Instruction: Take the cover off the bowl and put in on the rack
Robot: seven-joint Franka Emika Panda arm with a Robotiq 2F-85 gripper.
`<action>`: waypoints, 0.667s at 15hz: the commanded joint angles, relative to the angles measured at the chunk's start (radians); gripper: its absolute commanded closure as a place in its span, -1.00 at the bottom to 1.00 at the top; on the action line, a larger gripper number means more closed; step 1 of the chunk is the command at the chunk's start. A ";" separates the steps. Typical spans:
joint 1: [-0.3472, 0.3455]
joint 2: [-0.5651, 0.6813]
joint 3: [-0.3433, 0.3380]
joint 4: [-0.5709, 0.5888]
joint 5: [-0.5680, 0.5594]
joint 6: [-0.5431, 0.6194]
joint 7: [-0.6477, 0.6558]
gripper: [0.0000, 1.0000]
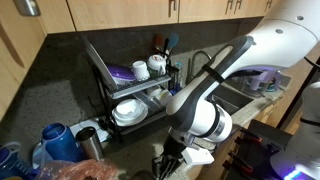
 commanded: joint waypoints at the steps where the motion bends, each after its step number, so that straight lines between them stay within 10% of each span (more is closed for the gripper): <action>1: -0.021 -0.091 -0.003 -0.061 0.071 0.013 0.049 0.93; 10: -0.076 -0.197 -0.018 -0.134 0.098 0.054 0.151 0.93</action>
